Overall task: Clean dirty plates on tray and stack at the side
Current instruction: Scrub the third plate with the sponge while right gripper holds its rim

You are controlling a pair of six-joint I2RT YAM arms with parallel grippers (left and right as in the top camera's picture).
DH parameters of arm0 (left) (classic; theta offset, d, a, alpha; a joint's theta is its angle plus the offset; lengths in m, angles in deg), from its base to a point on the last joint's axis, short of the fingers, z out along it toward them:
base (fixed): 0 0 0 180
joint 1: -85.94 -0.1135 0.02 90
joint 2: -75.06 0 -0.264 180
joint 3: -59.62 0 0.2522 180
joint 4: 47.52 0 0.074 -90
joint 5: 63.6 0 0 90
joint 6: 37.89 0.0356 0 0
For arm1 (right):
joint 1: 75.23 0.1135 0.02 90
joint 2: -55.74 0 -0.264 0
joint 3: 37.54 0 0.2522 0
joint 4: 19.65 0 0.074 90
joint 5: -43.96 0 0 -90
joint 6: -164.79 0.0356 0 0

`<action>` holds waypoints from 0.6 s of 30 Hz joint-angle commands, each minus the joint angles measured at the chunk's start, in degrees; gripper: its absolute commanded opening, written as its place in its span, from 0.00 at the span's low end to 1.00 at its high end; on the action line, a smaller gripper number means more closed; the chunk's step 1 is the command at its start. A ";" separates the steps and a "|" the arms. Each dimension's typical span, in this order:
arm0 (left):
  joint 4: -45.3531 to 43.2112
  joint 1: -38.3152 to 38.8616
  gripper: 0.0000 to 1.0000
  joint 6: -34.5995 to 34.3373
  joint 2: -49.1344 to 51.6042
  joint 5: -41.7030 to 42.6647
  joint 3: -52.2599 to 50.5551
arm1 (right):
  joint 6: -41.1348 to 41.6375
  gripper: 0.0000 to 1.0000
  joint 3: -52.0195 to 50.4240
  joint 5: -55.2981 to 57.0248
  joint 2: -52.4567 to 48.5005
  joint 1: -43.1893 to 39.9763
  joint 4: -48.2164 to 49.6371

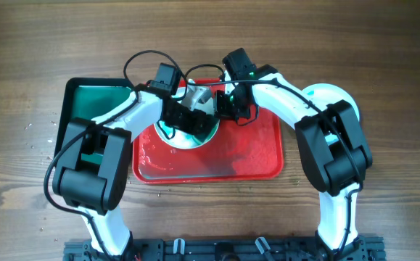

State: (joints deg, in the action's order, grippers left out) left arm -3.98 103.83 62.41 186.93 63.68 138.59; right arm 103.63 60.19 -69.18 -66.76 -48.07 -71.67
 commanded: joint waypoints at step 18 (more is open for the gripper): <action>11.41 -0.76 0.04 -61.68 0.87 -51.36 -0.24 | -0.17 0.04 -0.35 -0.96 -1.11 0.37 0.28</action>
State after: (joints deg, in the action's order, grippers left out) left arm 6.16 103.94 1.41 184.57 14.20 141.67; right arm 103.41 60.19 -71.32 -66.85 -46.87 -70.99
